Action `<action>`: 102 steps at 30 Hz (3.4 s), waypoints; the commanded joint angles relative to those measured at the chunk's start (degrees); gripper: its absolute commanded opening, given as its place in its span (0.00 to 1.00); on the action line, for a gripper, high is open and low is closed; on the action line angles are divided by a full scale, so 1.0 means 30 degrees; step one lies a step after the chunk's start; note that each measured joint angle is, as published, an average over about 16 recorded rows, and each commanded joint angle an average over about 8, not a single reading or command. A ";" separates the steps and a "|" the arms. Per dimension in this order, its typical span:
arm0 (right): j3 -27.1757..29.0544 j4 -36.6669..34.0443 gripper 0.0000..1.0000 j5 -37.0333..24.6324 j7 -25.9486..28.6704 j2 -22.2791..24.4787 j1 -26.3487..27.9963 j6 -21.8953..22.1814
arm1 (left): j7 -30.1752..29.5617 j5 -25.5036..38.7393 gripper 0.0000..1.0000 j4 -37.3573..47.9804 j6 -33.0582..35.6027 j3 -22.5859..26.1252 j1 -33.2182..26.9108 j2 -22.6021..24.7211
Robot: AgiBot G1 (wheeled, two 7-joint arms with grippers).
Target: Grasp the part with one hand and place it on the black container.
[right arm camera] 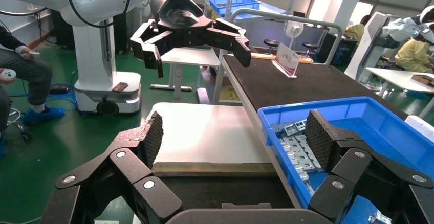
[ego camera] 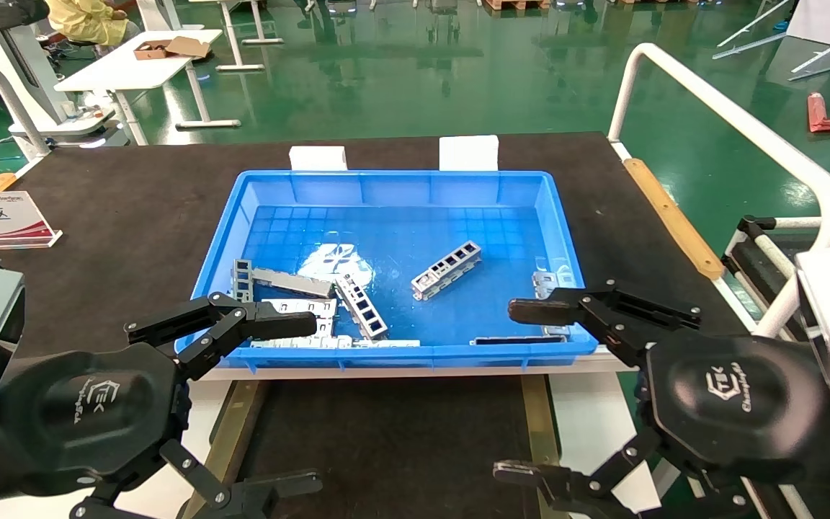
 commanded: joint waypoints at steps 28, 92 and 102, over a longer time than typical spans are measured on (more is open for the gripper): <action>-0.0003 -0.0007 1.00 0.0000 -0.0003 -0.0002 0.0003 -0.0004 | 0.0043 0.0438 1.00 0.0140 0.0010 0.0258 -0.0139 0.0186; -0.0019 -0.0010 1.00 0.0010 -0.0011 0.0003 0.0009 0.0000 | 0.4928 1.0691 1.00 1.5333 -1.3689 0.4681 -0.7032 1.4146; -0.0022 -0.0010 1.00 0.0012 -0.0012 0.0004 0.0010 0.0001 | 0.5852 0.8898 1.00 1.6275 -1.5790 0.6739 -0.6978 1.4498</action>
